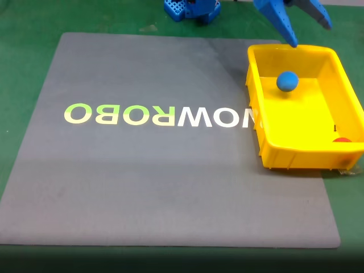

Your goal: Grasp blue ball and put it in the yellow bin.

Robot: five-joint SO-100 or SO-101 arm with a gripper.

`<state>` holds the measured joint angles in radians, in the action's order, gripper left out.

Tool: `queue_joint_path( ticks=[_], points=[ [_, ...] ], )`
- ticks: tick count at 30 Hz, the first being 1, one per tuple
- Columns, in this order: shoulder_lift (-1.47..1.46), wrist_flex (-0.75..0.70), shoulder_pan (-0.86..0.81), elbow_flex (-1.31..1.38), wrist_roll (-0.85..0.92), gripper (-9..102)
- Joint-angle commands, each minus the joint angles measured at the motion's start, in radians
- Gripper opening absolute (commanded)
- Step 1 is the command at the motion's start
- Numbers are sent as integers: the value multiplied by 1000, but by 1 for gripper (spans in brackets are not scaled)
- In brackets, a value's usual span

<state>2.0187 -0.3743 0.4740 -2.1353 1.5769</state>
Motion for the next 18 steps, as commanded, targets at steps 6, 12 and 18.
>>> queue_joint_path(
  ticks=[6, 12, 18],
  points=[
    [17, 23, -46, 21, -9, 47],
    [49, 11, -66, 2, 2, 47],
    [327, -8, -127, -256, 48, 35]
  ],
)
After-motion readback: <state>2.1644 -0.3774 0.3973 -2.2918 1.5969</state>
